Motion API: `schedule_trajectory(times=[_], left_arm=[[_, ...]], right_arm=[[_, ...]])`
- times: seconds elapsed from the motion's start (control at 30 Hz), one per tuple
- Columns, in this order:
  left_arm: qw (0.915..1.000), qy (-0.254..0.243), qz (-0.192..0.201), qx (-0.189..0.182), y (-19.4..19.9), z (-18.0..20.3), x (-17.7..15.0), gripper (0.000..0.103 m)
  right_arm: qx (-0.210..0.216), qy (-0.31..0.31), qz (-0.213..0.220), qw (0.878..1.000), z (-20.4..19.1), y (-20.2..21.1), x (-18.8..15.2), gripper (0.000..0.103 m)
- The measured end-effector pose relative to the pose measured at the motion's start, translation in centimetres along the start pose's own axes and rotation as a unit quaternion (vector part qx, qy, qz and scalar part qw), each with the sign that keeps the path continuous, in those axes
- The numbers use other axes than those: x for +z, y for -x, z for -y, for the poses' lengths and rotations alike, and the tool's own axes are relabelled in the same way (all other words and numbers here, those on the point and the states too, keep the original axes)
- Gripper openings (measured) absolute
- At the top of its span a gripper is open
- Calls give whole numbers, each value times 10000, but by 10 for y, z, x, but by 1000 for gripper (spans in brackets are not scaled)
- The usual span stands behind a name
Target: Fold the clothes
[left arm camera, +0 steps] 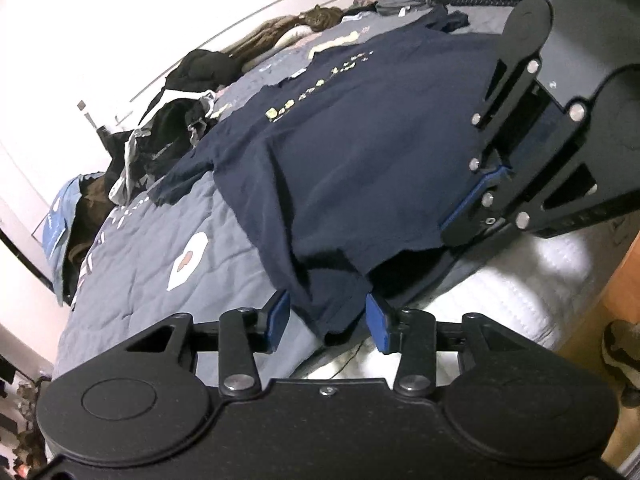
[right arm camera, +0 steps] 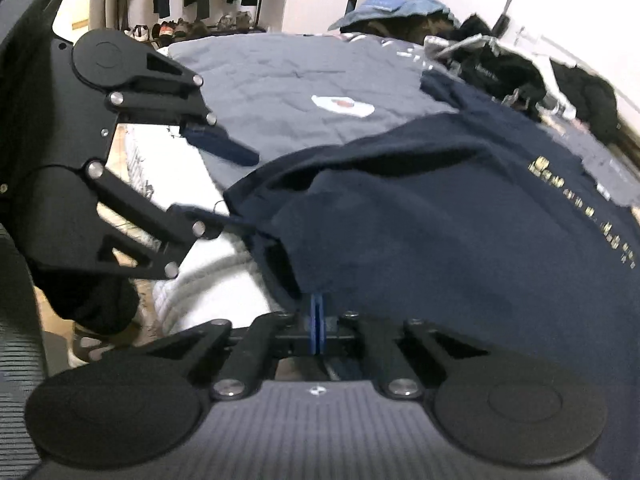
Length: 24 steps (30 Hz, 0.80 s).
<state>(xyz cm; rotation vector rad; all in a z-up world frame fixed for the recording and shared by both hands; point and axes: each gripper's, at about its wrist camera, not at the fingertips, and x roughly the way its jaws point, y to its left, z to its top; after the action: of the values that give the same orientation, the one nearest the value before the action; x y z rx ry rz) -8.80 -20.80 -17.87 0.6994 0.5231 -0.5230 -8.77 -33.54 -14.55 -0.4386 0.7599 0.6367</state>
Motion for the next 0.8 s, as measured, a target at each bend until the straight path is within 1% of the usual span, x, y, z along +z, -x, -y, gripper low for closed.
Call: schedule_trajectory(times=[0.13, 0.23, 0.3, 0.4, 0.43, 0.53, 0.63, 0.7, 0.8], left_arm=[[9999, -114, 111, -5, 0, 6, 2, 43], [9998, -190, 54, -16, -5, 9, 2, 43], [9996, -275, -21, -1, -8, 12, 0, 43], [9996, -273, -79, 8, -11, 12, -2, 43], [9997, -213, -81, 9, -11, 10, -1, 43], [10000, -49, -73, 34, -10, 5, 1, 43], [9999, 117, -102, 64, -9, -1, 1, 43], [9997, 217, -121, 76, -9, -4, 0, 43], [9994, 298, -120, 92, -7, -8, 1, 43]], right_arm=[[89, -383, 260, 9989, 9, 12, 3, 0], [130, -721, 467, 9962, 20, 22, 6, 0], [209, -837, 486, 9951, 26, 25, 7, 0], [211, -654, 438, 9967, 23, 22, 6, 1], [208, -552, 413, 9974, 21, 19, 5, 4], [246, -236, 297, 9990, 14, 10, 2, 4], [141, 25, 200, 9997, 8, 1, 1, 6], [100, 65, 231, 9997, 8, -1, 0, 8], [175, 106, 229, 9995, 7, -1, 0, 13]])
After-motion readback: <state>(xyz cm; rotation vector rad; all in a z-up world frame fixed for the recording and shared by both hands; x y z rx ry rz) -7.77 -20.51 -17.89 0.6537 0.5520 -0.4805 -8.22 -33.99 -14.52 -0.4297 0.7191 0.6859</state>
